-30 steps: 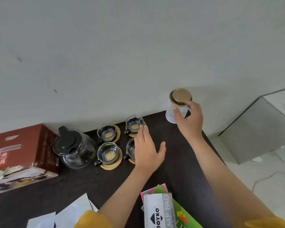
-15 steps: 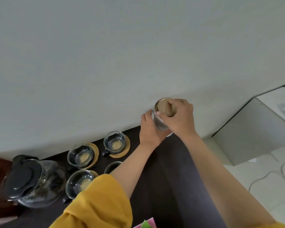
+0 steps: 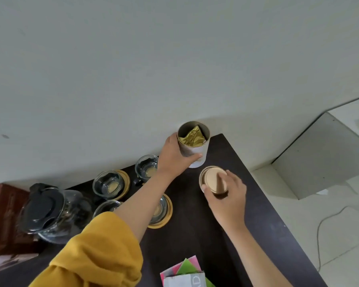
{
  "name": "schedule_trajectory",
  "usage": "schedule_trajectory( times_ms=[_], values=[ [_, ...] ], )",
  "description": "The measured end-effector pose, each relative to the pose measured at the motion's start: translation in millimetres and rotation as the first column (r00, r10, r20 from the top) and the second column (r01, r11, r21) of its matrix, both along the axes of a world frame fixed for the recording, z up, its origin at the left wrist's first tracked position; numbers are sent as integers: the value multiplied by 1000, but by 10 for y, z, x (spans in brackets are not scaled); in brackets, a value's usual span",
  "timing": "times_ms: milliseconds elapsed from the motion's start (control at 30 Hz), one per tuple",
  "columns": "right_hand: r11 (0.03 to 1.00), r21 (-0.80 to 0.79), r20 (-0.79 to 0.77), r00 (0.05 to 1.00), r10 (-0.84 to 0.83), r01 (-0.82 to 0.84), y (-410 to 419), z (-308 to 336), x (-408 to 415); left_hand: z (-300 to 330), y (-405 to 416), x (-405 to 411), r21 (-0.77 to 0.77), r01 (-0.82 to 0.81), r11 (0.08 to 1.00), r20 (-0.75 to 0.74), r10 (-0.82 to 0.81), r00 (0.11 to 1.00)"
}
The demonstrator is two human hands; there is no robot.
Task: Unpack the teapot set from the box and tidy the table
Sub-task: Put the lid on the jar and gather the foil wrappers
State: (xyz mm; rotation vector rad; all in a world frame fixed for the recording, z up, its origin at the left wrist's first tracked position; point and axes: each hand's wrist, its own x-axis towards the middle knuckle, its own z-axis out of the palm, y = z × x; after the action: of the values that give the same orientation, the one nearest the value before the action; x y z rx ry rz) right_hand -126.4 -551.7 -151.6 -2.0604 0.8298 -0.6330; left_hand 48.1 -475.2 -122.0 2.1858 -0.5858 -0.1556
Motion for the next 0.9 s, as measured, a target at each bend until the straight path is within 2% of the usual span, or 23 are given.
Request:
schedule_trajectory(
  times_ms=[133,233,433,600,733,900],
  values=[
    [987,-81,-116,985,128,-138,202,-266,-4,6,136,-6,29,-5,1000,-6,6,1000],
    [985,-100,-163,979,124,-142,289,-334,45,8,207,-9,27,-5,1000,-11,5,1000],
    [981,-114,-162,977,135,-154,335,-377,27,48,291,-102,21,-22,1000,-18,23,1000],
    [986,-100,-90,988,126,-135,458,-200,-124,119,528,-514,90,-176,980,0,177,984],
    [988,-95,8,992,124,-122,784,29,-386,194,926,-1088,7,-246,969,65,245,967],
    [974,-86,102,971,217,-209,1404,255,-861,252,1670,-1838,-73,-315,946,70,320,945]
  ],
)
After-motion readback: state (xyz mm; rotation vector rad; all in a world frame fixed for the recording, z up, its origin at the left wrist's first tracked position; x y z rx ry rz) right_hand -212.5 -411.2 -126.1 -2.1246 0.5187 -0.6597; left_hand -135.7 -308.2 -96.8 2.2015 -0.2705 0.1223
